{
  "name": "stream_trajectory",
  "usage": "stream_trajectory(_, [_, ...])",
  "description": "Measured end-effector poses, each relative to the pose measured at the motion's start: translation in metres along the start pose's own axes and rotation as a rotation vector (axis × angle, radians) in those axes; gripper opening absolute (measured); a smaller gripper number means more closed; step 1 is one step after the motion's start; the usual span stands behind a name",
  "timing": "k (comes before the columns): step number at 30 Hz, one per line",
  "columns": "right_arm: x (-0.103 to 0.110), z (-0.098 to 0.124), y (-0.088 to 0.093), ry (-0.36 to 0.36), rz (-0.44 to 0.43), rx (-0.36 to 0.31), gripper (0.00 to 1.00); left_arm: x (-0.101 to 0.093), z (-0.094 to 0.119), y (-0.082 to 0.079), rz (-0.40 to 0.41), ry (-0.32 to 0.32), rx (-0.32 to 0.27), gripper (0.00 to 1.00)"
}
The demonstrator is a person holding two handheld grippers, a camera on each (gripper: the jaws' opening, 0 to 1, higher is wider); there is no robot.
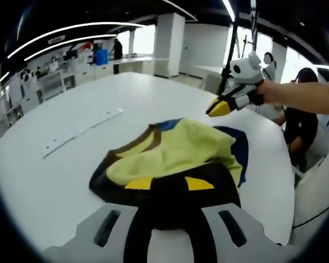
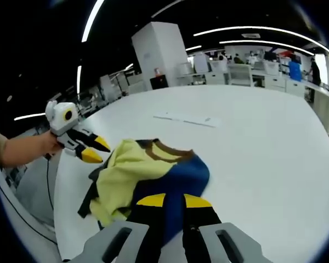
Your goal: Fold the garment on the visible template until the final outline fits inside the template.
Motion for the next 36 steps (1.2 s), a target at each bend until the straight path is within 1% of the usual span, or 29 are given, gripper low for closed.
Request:
stream_trajectory(4, [0.001, -0.002, 0.004, -0.006, -0.007, 0.011, 0.06, -0.004, -0.002, -0.002, -0.066, 0.005, -0.003, 0.18])
stream_trajectory(10, [0.004, -0.005, 0.008, -0.013, -0.013, 0.020, 0.06, -0.009, -0.004, -0.007, -0.087, 0.023, -0.020, 0.18])
stream_trajectory(15, [0.005, -0.004, 0.010, -0.015, -0.017, 0.024, 0.05, -0.015, -0.008, -0.008, -0.161, 0.036, -0.015, 0.17])
stream_trajectory(18, [0.005, -0.004, 0.011, -0.015, -0.020, 0.026, 0.05, -0.018, -0.011, -0.007, -0.183, 0.042, -0.010, 0.16])
stream_trajectory(28, [0.005, -0.003, 0.015, -0.014, -0.030, 0.030, 0.04, -0.017, -0.013, -0.002, -0.182, 0.041, 0.008, 0.11])
stream_trajectory(36, [0.008, -0.004, 0.017, -0.028, -0.039, 0.031, 0.04, -0.016, -0.013, 0.002, -0.173, 0.035, 0.022, 0.05])
Point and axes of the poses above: the point that each gripper's makers call its tool centre point, and the gripper's own axes: z roughly backward along the fingers, x roughly to its left, y roughly out of its underside, the point moved 5 cm from there along z, roughly backward along the fingers, and after that the axes turned 15 degrees about -y, right-handed, at the moved point
